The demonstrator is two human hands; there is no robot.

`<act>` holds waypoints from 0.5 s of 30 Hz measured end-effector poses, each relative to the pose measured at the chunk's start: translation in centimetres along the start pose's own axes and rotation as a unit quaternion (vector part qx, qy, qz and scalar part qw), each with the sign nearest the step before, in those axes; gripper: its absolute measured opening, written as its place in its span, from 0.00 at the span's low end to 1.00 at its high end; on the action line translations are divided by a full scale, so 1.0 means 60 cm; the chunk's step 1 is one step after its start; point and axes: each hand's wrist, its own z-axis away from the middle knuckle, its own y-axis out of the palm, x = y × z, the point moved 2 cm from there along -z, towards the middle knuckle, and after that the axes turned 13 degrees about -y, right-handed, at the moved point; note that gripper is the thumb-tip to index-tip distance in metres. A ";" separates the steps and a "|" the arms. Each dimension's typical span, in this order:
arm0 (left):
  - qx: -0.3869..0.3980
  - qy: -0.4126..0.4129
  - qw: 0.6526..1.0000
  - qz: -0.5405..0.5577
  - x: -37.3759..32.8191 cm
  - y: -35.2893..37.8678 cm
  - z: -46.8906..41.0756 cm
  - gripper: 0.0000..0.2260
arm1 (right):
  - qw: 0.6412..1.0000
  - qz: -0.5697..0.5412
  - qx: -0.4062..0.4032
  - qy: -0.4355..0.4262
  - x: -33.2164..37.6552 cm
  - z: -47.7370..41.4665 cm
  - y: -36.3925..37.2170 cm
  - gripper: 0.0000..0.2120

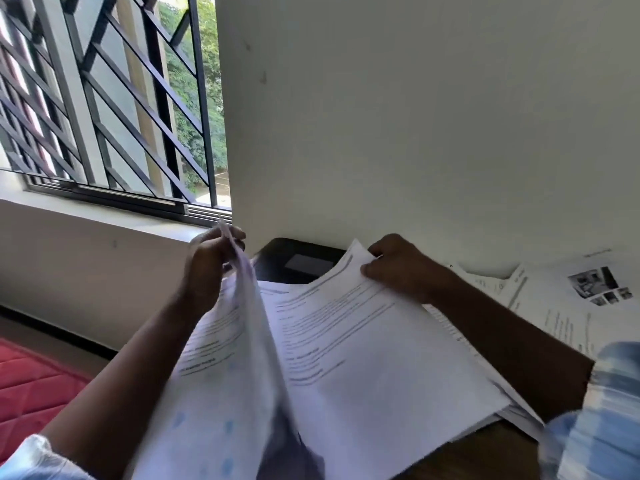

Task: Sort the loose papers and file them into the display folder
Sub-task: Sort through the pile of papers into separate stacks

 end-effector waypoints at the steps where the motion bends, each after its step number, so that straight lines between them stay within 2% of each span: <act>1: 0.010 0.009 1.000 -0.027 -0.005 0.001 -0.005 0.09 | 1.000 -0.024 -0.002 -0.001 0.003 0.007 0.017 0.06; 3: 0.042 0.018 0.996 -0.081 -0.018 0.010 -0.007 0.10 | 0.997 -0.076 -0.025 0.012 0.004 0.014 0.051 0.12; 7: 0.146 0.021 0.975 -0.164 -0.044 0.032 -0.005 0.12 | 0.995 -0.092 -0.048 0.007 0.015 0.031 0.100 0.09; 12: 0.163 0.014 0.957 -0.240 -0.037 0.044 -0.011 0.13 | 0.989 -0.136 -0.064 0.002 0.011 0.046 0.146 0.10; 15: 0.137 0.046 0.957 -0.251 0.021 0.068 0.015 0.06 | 0.964 -0.248 -0.088 -0.032 0.016 0.057 0.165 0.19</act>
